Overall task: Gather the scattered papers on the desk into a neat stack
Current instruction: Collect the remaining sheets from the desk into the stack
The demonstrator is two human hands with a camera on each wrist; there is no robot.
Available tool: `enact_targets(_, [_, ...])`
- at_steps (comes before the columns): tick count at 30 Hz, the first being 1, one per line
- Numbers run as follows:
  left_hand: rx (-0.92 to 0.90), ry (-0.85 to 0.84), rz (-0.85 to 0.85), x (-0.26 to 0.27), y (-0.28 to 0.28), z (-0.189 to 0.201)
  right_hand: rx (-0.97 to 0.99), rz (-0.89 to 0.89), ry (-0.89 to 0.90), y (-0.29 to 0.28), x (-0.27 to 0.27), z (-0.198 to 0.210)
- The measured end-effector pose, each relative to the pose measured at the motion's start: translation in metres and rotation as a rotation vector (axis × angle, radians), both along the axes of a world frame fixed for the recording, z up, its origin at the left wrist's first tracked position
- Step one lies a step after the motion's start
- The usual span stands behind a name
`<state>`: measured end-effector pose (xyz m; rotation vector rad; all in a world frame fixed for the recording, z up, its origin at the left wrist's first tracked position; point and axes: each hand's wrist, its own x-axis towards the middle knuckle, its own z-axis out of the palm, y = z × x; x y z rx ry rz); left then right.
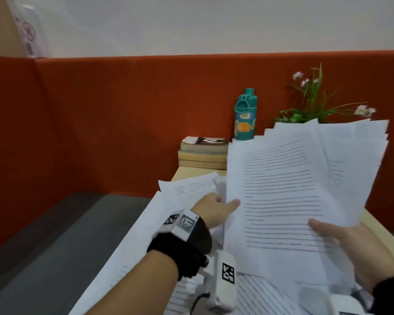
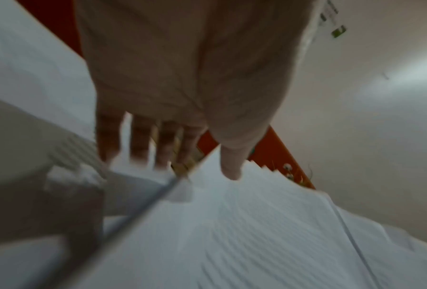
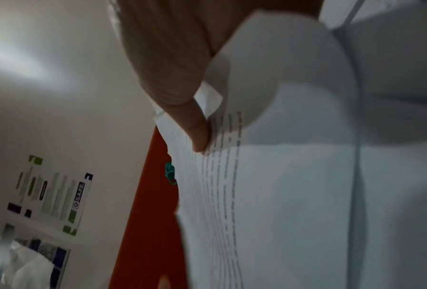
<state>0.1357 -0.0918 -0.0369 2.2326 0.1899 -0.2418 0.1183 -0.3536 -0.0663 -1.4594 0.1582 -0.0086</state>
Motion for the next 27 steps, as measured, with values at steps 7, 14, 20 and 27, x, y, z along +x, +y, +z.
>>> enact_targets(7, [0.508,0.267,0.387,-0.022,0.098,-0.017,-0.044,-0.044,0.06,-0.006,0.0,0.001])
enact_targets(14, [0.504,0.109,0.477,0.007,0.116,0.001,-0.086,-0.077,0.066,-0.004,0.0,0.002])
enact_targets(20, [0.178,0.038,0.539,0.015,0.128,-0.01,-0.086,-0.071,0.073,-0.004,0.0,-0.003])
enact_targets(27, [-0.068,0.05,0.434,0.015,0.088,-0.026,-0.095,-0.035,0.08,-0.002,0.004,-0.002])
